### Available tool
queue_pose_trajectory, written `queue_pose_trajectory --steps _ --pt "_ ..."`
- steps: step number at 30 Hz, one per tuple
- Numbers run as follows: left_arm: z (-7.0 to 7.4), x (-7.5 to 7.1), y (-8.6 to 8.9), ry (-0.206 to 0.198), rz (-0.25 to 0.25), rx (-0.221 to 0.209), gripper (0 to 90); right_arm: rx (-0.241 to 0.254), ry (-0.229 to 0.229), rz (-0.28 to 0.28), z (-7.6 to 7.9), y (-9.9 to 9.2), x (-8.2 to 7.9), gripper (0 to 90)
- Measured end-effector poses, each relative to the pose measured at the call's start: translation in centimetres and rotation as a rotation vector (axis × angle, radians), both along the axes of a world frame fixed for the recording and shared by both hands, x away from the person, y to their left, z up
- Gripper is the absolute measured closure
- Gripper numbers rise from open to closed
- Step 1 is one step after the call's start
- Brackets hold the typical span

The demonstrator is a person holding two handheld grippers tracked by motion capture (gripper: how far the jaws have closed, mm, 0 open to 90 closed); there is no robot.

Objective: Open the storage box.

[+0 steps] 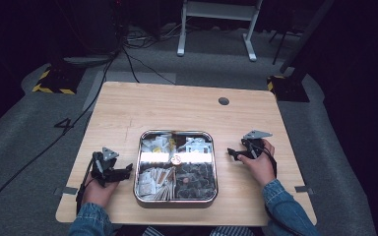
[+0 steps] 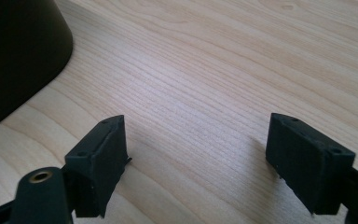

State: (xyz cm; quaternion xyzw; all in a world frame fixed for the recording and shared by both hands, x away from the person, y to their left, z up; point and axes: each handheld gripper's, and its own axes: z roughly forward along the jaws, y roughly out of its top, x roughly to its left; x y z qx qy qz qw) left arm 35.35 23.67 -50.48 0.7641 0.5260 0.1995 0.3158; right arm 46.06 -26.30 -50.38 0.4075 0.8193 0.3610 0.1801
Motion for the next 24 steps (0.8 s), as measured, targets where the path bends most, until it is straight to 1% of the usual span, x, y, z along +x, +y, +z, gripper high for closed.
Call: queue_pose_trajectory --steps 3,5,6,7,8,11,12,14,15,16,17,18,19,20,21,22,24 --pt "0.0 0.0 0.0 0.0 0.0 0.001 17.3 -0.002 0.009 -0.005 0.1 0.1 -0.1 23.6" --pt "0.0 0.0 0.0 0.0 0.0 0.001 17.2 -0.005 0.013 0.003 0.3 0.0 -0.1 28.9" --pt "0.0 0.0 0.0 0.0 0.0 0.001 17.2 0.006 0.019 0.006 0.3 -0.2 -0.1 31.7" --pt "0.0 0.0 0.0 0.0 0.0 0.001 17.2 0.006 0.019 0.006 0.3 -0.2 -0.1 31.7" --pt "0.0 0.0 0.0 0.0 0.0 0.001 17.2 0.016 0.027 0.011 0.5 -0.3 -0.1 34.8" --pt "0.0 0.0 0.0 0.0 0.0 0.001 17.2 0.024 0.027 0.008 0.8 -0.4 -0.2 36.2" --pt "0.0 0.0 0.0 0.0 0.0 0.001 17.2 0.023 0.038 0.005 1.4 -0.4 -0.4 37.5" --pt "0.0 0.0 0.0 0.0 0.0 0.001 17.3 0.039 0.045 0.018 2.1 -0.2 -0.5 39.7" --pt "0.0 0.0 0.0 0.0 0.0 0.001 17.3 0.039 0.045 0.018 2.1 -0.2 -0.5 39.7" --pt "0.0 0.0 0.0 0.0 0.0 0.001 17.2 0.048 0.047 0.04 2.8 -0.1 -0.8 42.6" --pt "0.0 0.0 0.0 0.0 0.0 0.001 17.3 0.048 0.047 0.04 2.8 -0.1 -0.8 42.6" --pt "0.0 0.0 0.0 0.0 0.0 0.001 17.2 0.068 0.069 0.06 3.4 0.2 -1.1 45.1" --pt "0.0 0.0 0.0 0.0 0.0 0.001 17.3 0.068 0.069 0.06 3.4 0.2 -1.1 45.1" --pt "0.0 0.0 0.0 0.0 0.0 0.001 17.3 0.075 0.068 0.081 3.9 0.5 -1.3 46.4" --pt "0.0 0.0 0.0 0.0 0.0 0.001 17.3 0.075 0.068 0.081 3.9 0.5 -1.3 46.4" --pt "0.0 0.0 0.0 0.0 0.0 0.001 17.3 0.069 0.062 0.09 4.4 0.8 -1.6 46.4" --pt "0.0 0.0 0.0 0.0 0.0 0.001 17.2 0.072 0.05 0.109 4.9 1.2 -1.8 46.4"
